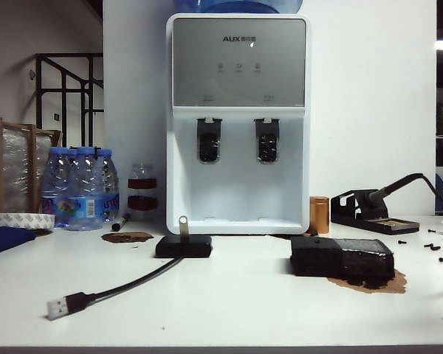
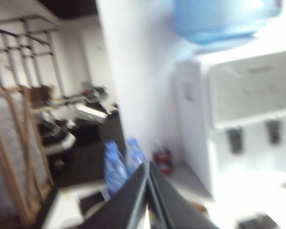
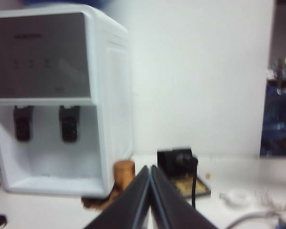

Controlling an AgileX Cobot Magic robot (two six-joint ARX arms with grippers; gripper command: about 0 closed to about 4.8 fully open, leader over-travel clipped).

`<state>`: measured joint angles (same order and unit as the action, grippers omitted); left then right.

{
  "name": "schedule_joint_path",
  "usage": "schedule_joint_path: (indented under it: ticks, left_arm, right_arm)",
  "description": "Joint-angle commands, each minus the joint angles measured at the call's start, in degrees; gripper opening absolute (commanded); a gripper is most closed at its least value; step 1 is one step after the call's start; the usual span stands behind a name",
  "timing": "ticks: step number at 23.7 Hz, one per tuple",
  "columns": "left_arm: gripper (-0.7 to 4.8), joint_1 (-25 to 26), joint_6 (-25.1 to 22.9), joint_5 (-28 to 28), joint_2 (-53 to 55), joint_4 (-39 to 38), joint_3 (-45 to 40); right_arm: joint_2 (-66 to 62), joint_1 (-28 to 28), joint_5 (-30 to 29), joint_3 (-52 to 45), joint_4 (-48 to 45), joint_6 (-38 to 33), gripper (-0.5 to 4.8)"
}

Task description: Take the USB flash drive out of the black sponge and insert it into the slot on top of the black USB adpator box.

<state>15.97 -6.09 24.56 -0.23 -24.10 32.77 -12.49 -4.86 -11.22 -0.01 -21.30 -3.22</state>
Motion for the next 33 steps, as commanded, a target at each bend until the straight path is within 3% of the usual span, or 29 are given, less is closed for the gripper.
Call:
schedule_joint_path:
  ticks: [1, 6, 10, 12, 14, 17, 23, 27, 33]
  left_arm:
    - [-0.04, -0.4, 0.1, -0.2, 0.6, -8.8, 0.4]
    - [-0.04, -0.2, 0.1, -4.2, 0.4, -9.2, -3.4]
    - [-0.04, -0.3, 1.4, -4.2, 0.5, -1.3, -8.0]
    - [-0.04, -0.3, 1.3, -4.3, 0.5, 4.7, -11.7]
    - [-0.04, -0.1, -0.6, -5.7, 0.5, 18.5, -21.3]
    - [-0.04, -0.2, -0.5, -5.1, 0.5, 32.5, -31.5]
    - [-0.04, -0.5, 2.0, -0.1, 0.3, 23.5, -32.5]
    - [-0.04, -0.5, 2.5, 4.2, 0.5, 16.0, -32.5]
    - [-0.03, -1.3, 1.8, 3.2, 0.5, 16.4, -32.5]
  right_arm:
    - [0.8, -0.9, -3.2, -0.2, 5.2, -3.7, -0.01]
    - [4.5, -1.0, -6.3, -0.2, 5.8, -2.5, -0.01]
    - [11.3, -1.0, -6.4, -0.2, 6.6, -2.2, -0.02]
    - [12.5, -1.0, -6.8, -0.2, 7.4, -2.2, -0.02]
    - [12.3, -1.0, -7.5, -0.2, 9.6, -2.6, -0.01]
    - [12.3, -1.0, -8.2, -0.2, 11.2, -2.9, -0.01]
    - [12.3, -1.0, -14.3, -0.2, 11.9, -3.2, -0.01]
    - [12.3, 0.0, -14.3, -0.2, 12.2, -3.2, -0.01]
    - [12.3, 1.3, -14.9, -0.2, 14.0, -3.2, -0.01]
